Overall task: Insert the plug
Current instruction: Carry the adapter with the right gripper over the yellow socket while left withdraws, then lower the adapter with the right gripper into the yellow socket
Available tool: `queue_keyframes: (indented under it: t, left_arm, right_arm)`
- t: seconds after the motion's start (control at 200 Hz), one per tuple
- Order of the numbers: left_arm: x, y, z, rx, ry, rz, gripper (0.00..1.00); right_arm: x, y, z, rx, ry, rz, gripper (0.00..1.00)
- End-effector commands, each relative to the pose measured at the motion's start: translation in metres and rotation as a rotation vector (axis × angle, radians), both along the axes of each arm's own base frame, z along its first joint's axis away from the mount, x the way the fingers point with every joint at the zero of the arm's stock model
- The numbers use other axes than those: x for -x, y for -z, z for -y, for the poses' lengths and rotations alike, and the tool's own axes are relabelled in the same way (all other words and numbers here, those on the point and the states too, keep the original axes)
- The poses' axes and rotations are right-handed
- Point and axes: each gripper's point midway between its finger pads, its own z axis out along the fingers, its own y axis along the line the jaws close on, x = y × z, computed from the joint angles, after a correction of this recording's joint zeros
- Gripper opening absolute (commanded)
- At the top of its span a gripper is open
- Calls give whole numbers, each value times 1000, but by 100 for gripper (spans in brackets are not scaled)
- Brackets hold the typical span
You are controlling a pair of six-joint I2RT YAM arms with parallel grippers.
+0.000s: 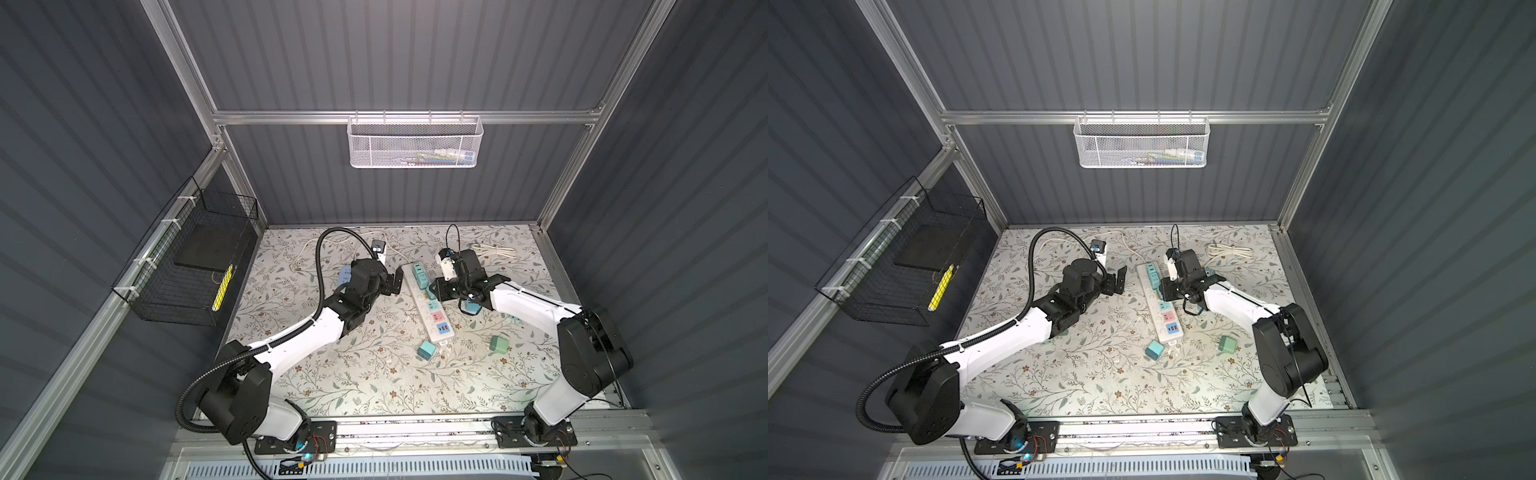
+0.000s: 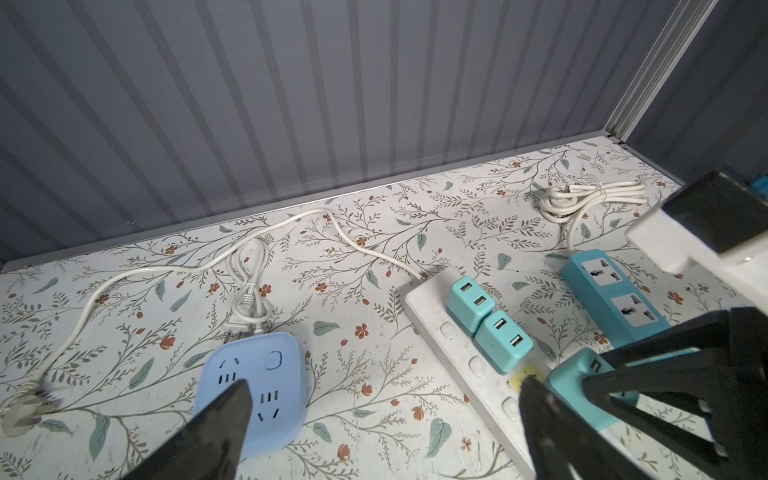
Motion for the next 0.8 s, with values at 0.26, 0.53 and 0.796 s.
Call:
queue_keyframes:
  t: [0.26,0.53,0.796]
  left_arm:
    - [-2,-4,9,25,24,-8,100]
    - [-3,-2,9,18,21,-9,100]
    - [-3,-2,9,13,20,-8,100]
  right_arm:
    - [-17,14,-1,21,54,31,13]
    - [-10,30,-2,53,36,0,13]
    - [-3,32,1,106,36,-5,13]
